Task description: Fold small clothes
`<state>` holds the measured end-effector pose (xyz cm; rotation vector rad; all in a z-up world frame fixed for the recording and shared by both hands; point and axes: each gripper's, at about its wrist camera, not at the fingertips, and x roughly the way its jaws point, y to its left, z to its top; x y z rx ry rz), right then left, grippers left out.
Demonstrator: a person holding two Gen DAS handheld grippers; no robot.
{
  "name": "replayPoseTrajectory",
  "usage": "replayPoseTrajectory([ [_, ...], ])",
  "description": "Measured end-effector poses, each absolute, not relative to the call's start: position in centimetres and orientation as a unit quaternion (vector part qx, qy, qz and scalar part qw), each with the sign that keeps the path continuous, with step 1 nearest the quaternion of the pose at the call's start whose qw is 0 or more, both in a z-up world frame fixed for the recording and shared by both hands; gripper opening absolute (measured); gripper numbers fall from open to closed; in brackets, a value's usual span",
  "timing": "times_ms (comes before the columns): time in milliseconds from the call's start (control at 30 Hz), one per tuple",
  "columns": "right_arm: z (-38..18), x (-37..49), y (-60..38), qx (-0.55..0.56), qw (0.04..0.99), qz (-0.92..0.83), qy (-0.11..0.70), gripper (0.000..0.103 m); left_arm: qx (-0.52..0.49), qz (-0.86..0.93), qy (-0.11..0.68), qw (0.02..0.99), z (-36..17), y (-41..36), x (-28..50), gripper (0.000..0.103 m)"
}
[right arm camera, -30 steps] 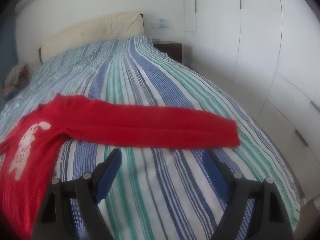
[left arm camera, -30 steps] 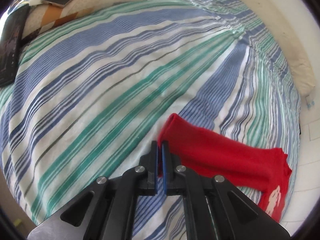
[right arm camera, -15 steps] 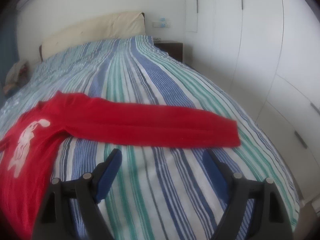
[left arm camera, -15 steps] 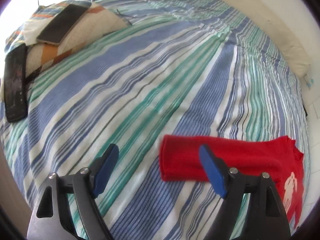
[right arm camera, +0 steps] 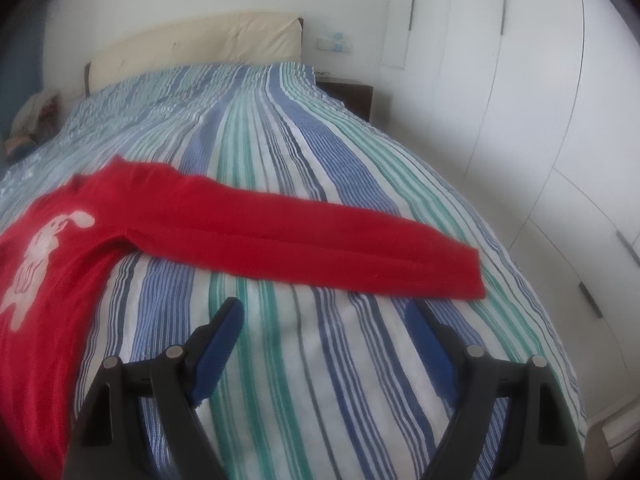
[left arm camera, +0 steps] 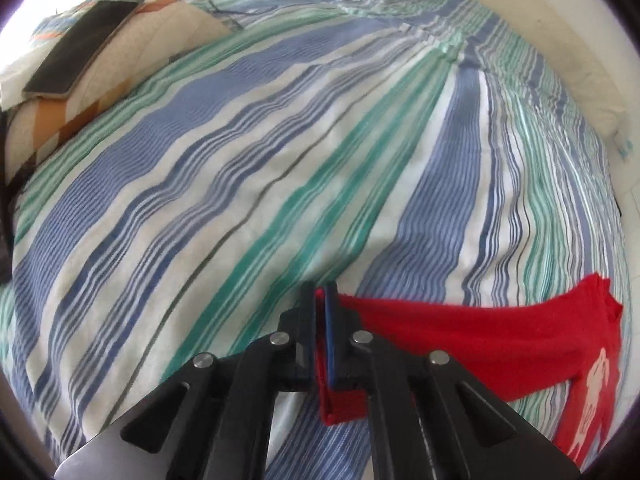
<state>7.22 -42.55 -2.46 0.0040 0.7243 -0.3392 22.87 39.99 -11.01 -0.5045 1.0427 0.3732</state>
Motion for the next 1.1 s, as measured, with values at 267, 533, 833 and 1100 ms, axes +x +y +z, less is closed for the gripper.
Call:
replayPoseTrajectory([
  [267,-2.7,7.6,-41.9,-0.01,0.921,-0.163,0.354,0.082,-0.192,0.204,0.505,0.817,-11.9,39.0,23.6,0.004],
  [533,-2.8,7.4,-41.9,-0.004,0.922,-0.162,0.352,0.082,-0.106,0.128,0.433,0.886,-6.0,31.6,18.6,0.065],
  [833,-3.0,7.5,-41.1,-0.017,0.92,-0.156,0.36,0.082,-0.13,0.09,0.53,0.833,-12.5,25.0,25.3,0.015],
  [1100,-2.8,7.4,-41.6,-0.011,0.922,-0.149,0.357,0.082,-0.029,0.088,0.609,0.788,-10.9,25.1,21.7,0.005],
])
